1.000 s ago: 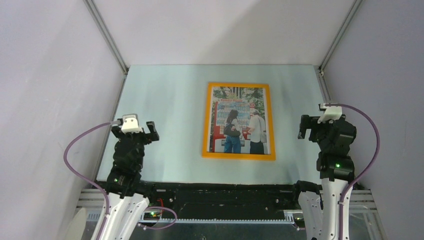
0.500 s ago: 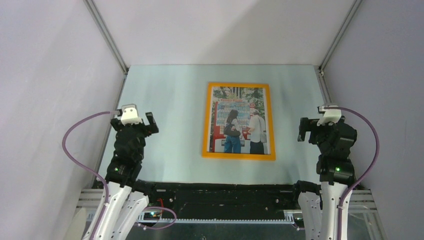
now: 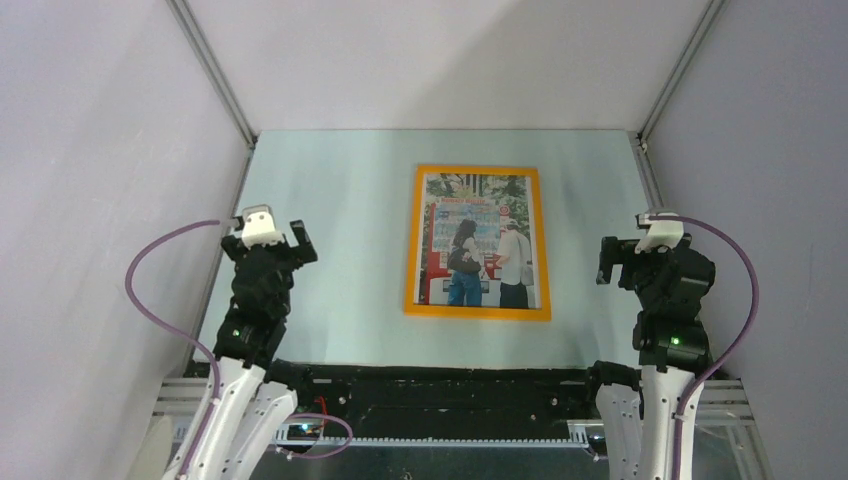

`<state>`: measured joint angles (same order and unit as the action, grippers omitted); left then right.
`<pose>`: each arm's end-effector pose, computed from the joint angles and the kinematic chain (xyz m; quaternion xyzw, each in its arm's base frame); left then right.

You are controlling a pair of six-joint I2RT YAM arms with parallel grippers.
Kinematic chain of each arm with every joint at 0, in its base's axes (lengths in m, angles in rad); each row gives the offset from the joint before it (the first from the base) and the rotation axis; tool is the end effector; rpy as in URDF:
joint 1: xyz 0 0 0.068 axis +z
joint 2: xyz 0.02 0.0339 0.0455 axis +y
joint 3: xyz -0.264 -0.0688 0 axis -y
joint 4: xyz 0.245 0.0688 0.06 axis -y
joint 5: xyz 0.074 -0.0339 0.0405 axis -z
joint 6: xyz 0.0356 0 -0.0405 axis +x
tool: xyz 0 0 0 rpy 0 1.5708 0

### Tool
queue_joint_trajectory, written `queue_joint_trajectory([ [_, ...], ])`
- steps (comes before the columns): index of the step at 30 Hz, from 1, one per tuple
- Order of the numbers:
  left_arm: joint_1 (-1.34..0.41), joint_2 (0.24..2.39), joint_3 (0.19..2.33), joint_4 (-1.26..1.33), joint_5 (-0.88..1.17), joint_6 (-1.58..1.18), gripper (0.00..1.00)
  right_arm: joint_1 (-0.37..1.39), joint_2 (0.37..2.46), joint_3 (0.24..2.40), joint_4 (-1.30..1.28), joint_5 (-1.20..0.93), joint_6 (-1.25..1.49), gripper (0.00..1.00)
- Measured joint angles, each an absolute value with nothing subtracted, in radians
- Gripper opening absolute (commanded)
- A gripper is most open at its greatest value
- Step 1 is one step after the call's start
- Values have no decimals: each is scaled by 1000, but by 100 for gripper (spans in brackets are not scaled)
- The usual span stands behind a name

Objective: Put the photo into the frame
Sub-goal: Reset both arms

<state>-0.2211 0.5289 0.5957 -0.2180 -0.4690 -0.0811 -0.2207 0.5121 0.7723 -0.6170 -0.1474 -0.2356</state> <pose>0.1373 -0.0144 0.3070 -0.0995 0.7465 0.0788 0.6532 0.1119 -0.0197 0.3257 -0.0481 0.8188 -0.0697 0.5678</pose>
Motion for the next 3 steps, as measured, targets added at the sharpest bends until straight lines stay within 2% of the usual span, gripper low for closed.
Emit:
queue_joint_trajectory([
  [3, -221, 480, 571, -204, -469, -82, 100, -221, 512, 772, -617, -147, -237, 99],
])
